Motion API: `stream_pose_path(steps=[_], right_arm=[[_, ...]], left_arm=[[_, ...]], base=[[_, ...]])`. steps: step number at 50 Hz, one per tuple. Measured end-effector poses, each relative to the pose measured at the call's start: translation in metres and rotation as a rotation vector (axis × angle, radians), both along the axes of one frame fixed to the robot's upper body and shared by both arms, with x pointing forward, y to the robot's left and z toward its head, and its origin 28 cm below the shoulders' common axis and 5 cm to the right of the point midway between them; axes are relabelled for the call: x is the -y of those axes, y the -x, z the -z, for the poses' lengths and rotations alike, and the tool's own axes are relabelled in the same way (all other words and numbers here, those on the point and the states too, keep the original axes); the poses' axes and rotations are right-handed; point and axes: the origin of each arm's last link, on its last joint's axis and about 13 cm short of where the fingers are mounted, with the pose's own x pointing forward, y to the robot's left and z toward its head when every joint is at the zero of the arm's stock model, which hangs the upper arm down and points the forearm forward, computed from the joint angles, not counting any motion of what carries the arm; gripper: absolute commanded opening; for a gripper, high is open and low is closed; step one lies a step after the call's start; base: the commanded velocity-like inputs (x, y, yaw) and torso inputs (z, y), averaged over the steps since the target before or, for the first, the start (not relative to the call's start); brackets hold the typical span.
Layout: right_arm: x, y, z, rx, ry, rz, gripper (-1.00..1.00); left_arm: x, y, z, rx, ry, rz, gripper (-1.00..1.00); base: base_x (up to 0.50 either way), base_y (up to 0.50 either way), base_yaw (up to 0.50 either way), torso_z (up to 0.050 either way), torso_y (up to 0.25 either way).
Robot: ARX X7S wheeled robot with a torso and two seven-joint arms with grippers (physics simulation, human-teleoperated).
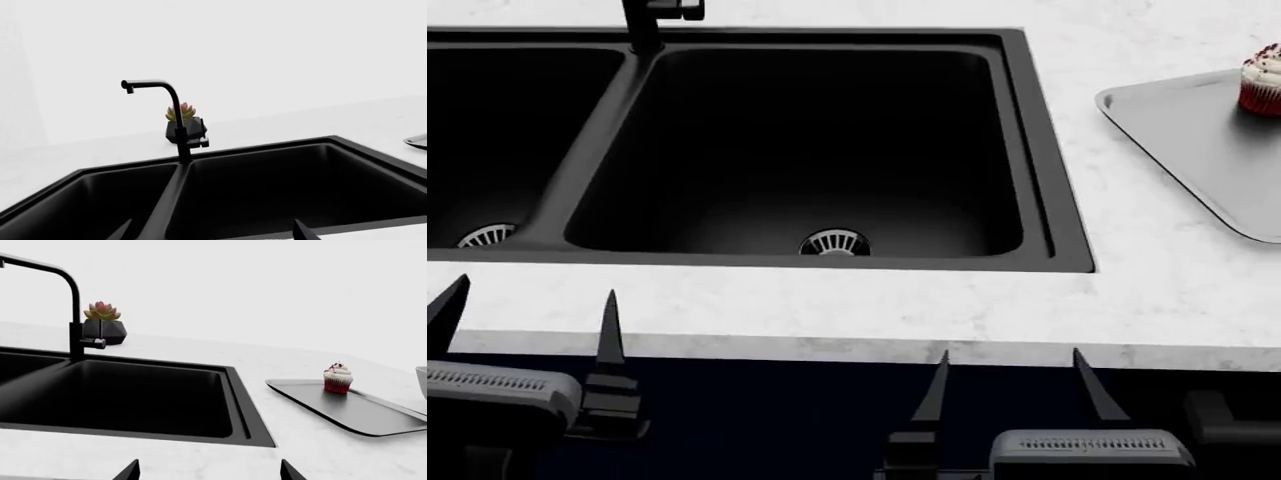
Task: Move the fresh-baked cupcake off the tray onto the counter, and place the bowl used for mixing into the sink.
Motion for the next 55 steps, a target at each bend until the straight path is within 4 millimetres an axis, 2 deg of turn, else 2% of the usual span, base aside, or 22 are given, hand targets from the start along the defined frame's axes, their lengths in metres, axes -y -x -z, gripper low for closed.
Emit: stream_pose_path(steps=[12,27,37,48,55], right_arm=[[0.0,-0.003,-0.001,-0.008,-0.008,0.004,1.0],[0.003,0.007,-0.011,-0.007,-0.012,0.052,1.0],[0.008,0.02,-0.027,0.047,-0.016,0.109,1.0],[0.015,0.039,-0.058,0.119,-0.003,0.148,1.0],[0.018,0.045,-0.066,0.129,-0.002,0.145,1.0]], left_arm=[[0.002,-0.004,-0.003,0.028,-0.007,0.003,1.0],[0.004,-0.003,-0.005,0.078,-0.042,-0.013,1.0],[0.005,-0.002,-0.005,0.087,-0.062,-0.022,1.0],[0.005,-0.002,-0.005,0.096,-0.074,-0.026,1.0],[0.006,-0.002,-0.004,0.102,-0.081,-0.027,1.0]], base=[[0.0,0.0,0.0,0.0,0.0],[0.16,-0.45,0.0,0.0,0.0],[0.12,-0.48,0.0,0.0,0.0],[0.11,-0.48,0.0,0.0,0.0],[0.18,-0.45,0.0,0.0,0.0]])
